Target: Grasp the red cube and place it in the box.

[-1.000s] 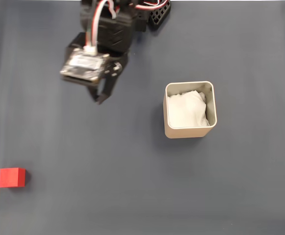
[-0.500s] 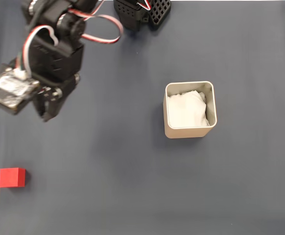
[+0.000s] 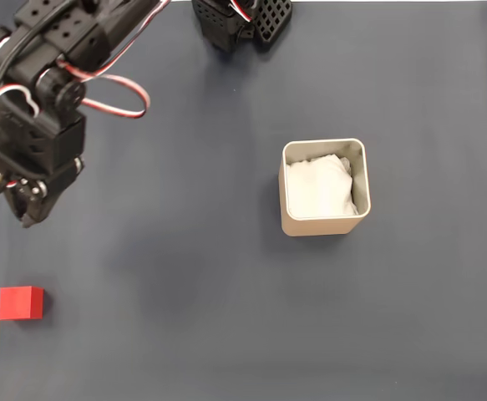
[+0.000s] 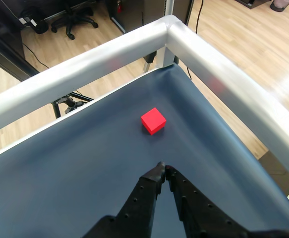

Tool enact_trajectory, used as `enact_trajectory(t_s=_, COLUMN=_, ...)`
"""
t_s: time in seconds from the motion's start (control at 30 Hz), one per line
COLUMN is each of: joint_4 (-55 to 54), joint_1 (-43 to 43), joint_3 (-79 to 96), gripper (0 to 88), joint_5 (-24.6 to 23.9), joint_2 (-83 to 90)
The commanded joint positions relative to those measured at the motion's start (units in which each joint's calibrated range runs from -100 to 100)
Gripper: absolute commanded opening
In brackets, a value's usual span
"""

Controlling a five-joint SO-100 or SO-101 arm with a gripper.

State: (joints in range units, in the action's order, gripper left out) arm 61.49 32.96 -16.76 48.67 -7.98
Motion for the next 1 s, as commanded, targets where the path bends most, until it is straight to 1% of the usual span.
enact_trajectory(t_s=0.0, joint_4=-0.7, joint_1=1.0, joint_3=-5.9, gripper=3.6, joint_5=0.6, joint_2=-1.8)
enact_trajectory(t_s=0.27, joint_4=-1.2, joint_1=2.5, joint_3=-14.1, gripper=10.0, joint_5=1.7, joint_2=-9.2)
enact_trajectory(t_s=0.7, joint_4=-1.2, joint_1=3.6, joint_3=-26.4, gripper=15.6, joint_5=1.9, joint_2=-20.4)
enact_trajectory(t_s=0.97, joint_4=-1.2, joint_1=4.6, joint_3=-36.0, gripper=20.7, joint_5=3.8, joint_2=-29.1)
